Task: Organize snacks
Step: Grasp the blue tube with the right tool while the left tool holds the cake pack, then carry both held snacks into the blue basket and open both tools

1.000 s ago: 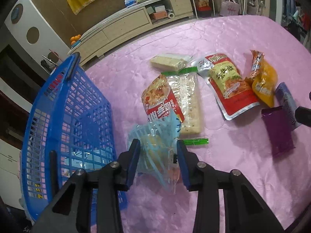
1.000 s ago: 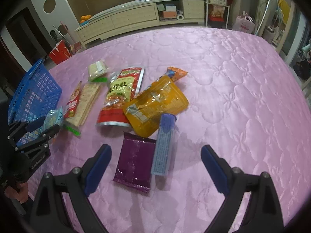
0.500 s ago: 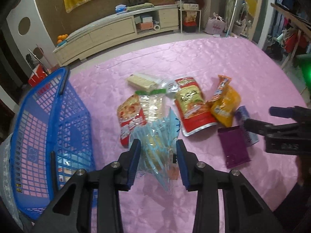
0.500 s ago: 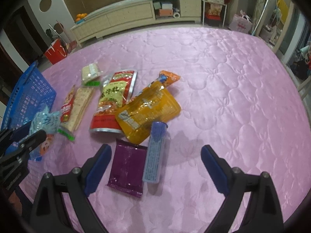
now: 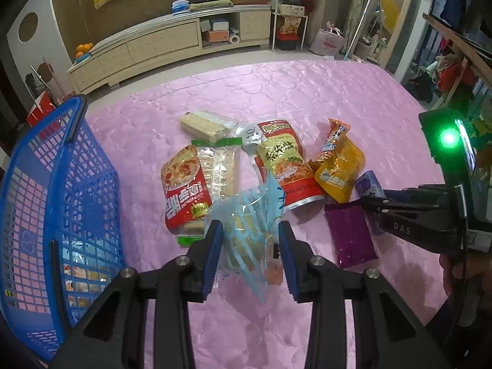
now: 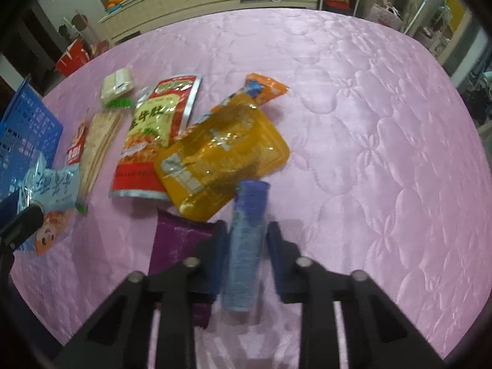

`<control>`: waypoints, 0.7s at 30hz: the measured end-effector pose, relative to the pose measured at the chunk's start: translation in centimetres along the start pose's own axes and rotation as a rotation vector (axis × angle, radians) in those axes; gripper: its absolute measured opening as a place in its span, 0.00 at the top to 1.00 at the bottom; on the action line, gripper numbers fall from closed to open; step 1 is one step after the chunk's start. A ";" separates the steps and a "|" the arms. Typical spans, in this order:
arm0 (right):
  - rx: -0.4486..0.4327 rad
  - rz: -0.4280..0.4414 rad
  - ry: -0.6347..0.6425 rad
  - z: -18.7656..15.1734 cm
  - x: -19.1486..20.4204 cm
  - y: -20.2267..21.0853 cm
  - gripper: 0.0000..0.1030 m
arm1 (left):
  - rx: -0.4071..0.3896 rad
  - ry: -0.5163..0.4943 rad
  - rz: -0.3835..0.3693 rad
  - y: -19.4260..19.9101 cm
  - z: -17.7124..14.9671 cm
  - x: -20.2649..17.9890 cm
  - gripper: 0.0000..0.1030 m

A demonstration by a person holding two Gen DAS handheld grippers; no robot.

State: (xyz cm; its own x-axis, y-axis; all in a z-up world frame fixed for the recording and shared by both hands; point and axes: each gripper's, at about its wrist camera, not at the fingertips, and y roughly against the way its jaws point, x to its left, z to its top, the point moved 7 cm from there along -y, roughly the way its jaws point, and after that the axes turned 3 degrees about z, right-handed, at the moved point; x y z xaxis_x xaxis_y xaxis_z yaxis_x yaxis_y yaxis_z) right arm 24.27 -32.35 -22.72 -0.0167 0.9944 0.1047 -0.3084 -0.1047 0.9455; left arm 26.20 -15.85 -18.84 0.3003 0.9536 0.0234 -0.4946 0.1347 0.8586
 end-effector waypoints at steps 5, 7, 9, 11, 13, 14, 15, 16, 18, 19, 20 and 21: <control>-0.058 -0.002 0.013 -0.5 1.3 2.8 0.75 | -0.032 0.009 -0.016 2.0 -0.4 0.4 0.66; -0.083 0.002 0.026 -0.5 1.8 4.2 0.75 | -0.054 -0.006 -0.003 3.1 -0.4 0.6 0.66; -0.114 0.015 0.033 -0.6 2.4 6.0 0.75 | -0.081 -0.002 -0.005 4.6 -0.5 1.0 0.66; -0.152 0.031 0.042 -0.4 3.5 8.0 0.75 | -0.107 0.009 -0.017 6.2 -0.4 1.5 0.66; -0.192 0.037 0.061 -0.3 4.7 10.1 0.75 | -0.134 0.012 -0.018 7.7 -0.4 2.0 0.66; -0.206 0.040 0.069 -0.4 5.3 10.8 0.75 | -0.150 0.014 -0.016 8.6 -0.4 2.3 0.66; -0.223 0.047 0.081 -0.5 6.2 12.0 0.75 | -0.165 0.016 -0.015 9.5 -0.4 2.7 0.66; -0.239 0.057 0.091 -0.7 7.1 12.7 0.75 | -0.184 0.020 -0.018 10.6 -0.5 3.2 0.66; -0.264 0.075 0.113 -0.6 8.4 13.9 0.75 | -0.214 0.034 -0.017 12.4 -0.7 4.4 0.66; -0.280 0.084 0.125 -0.7 9.3 14.7 0.75 | -0.225 0.040 -0.014 13.0 -0.7 4.9 0.66; -0.299 0.095 0.141 -0.8 10.4 15.5 0.75 | -0.238 0.048 -0.008 13.7 -0.8 5.6 0.66; -0.314 0.108 0.152 -0.8 11.5 16.2 0.75 | -0.247 0.053 0.000 14.5 -1.0 6.3 0.66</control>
State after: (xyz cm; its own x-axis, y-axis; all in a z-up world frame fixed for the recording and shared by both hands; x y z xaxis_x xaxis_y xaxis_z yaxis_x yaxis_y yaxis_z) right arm 18.34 -22.61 -6.48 -0.1992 0.9714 0.1292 -0.5739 -0.2225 0.7881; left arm 20.13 -7.62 -6.77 0.2602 0.9655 -0.0093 -0.6810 0.1904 0.7071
